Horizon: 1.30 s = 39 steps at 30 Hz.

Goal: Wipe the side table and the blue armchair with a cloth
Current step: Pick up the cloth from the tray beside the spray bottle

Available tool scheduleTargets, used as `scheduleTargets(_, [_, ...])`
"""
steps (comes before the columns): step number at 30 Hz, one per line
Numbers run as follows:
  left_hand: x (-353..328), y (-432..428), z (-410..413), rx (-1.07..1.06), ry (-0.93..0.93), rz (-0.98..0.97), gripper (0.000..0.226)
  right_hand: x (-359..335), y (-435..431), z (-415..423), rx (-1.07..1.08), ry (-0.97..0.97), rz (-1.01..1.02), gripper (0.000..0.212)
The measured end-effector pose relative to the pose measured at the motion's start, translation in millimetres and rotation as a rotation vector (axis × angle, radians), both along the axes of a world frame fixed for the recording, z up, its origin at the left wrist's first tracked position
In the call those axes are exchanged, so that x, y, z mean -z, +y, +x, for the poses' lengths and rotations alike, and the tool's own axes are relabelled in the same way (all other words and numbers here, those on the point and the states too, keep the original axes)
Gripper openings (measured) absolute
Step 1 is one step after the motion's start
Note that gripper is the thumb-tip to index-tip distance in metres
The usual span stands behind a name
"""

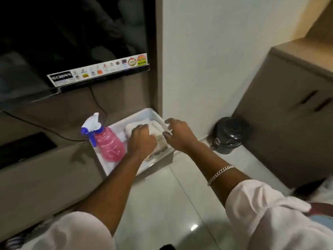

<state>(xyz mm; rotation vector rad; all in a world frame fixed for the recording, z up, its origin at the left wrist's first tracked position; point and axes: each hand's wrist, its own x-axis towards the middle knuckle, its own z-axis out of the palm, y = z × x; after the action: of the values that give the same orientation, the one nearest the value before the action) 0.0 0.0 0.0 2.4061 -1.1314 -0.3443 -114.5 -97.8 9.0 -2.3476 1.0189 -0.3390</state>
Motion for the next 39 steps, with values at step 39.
scheduleTargets(39, [-17.2,15.7,-484.2,0.569,1.757,-0.099,0.048,-31.6,174.4,-532.9,1.103,-1.156,0.500,0.045])
